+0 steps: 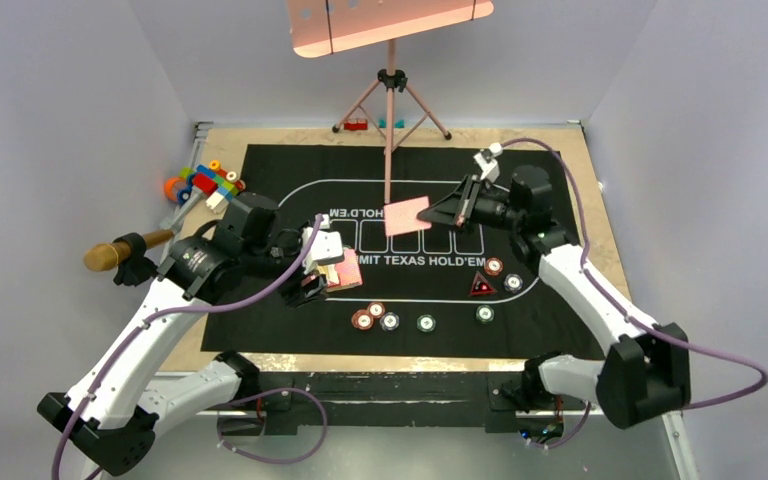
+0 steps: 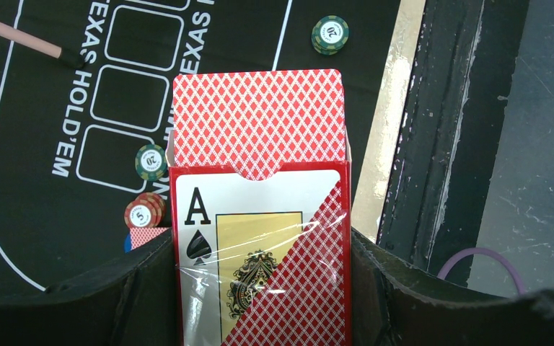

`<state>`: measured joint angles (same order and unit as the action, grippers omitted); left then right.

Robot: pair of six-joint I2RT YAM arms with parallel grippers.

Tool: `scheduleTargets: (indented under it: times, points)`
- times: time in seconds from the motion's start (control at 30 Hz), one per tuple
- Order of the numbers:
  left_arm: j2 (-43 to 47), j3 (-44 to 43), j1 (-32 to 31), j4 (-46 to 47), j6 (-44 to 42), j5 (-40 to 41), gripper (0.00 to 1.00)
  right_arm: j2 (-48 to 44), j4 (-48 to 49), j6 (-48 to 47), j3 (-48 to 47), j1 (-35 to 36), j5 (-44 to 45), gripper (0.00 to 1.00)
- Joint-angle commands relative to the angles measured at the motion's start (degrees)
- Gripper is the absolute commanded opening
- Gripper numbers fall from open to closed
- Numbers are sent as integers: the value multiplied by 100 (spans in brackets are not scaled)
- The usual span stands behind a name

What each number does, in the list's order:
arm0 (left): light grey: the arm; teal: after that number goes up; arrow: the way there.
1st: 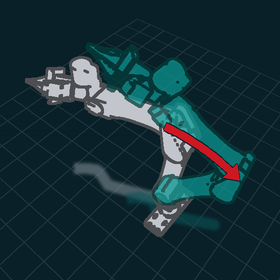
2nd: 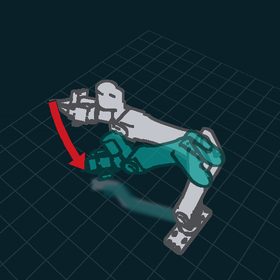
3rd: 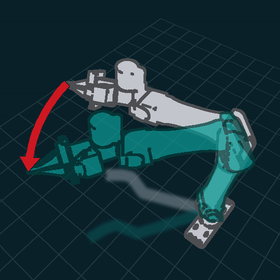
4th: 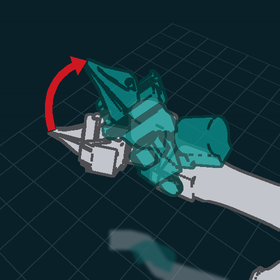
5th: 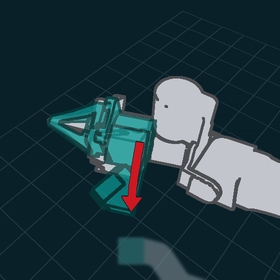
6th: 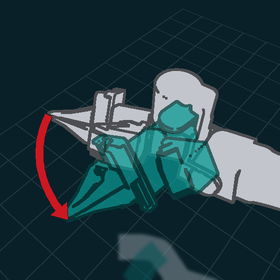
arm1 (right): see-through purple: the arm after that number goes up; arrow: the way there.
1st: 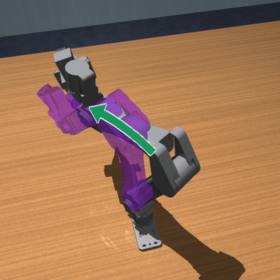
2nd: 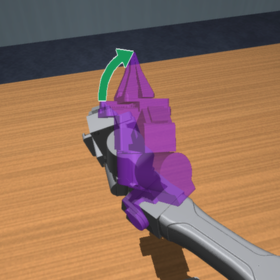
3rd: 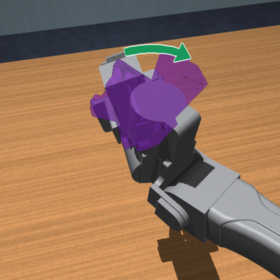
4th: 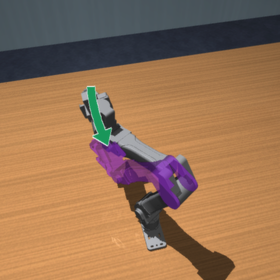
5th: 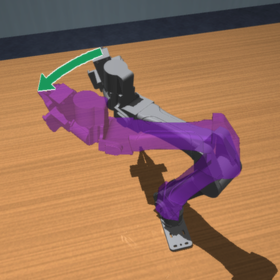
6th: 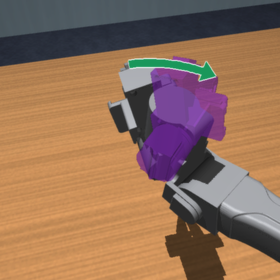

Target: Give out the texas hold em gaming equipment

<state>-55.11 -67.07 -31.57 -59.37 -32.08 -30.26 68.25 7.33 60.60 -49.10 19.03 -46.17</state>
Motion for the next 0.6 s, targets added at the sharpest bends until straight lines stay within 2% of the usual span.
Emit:
scheduleTargets:
  times: [0.0,0.23,0.37,0.57]
  points:
    - [116,-165,-12,200,6,-120,0,637,-625,-688,-509,-817,190,0]
    - [97,-176,-6,223,16,-118,0,2350,-1684,-1722,-1910,-1664,1800,0]
    - [96,-189,-11,212,8,-122,0,3192,-1319,-1516,-2401,-1854,2043,0]
    - [118,-184,-8,204,-31,-107,0,4411,-1456,-1453,-3411,-1859,2435,0]
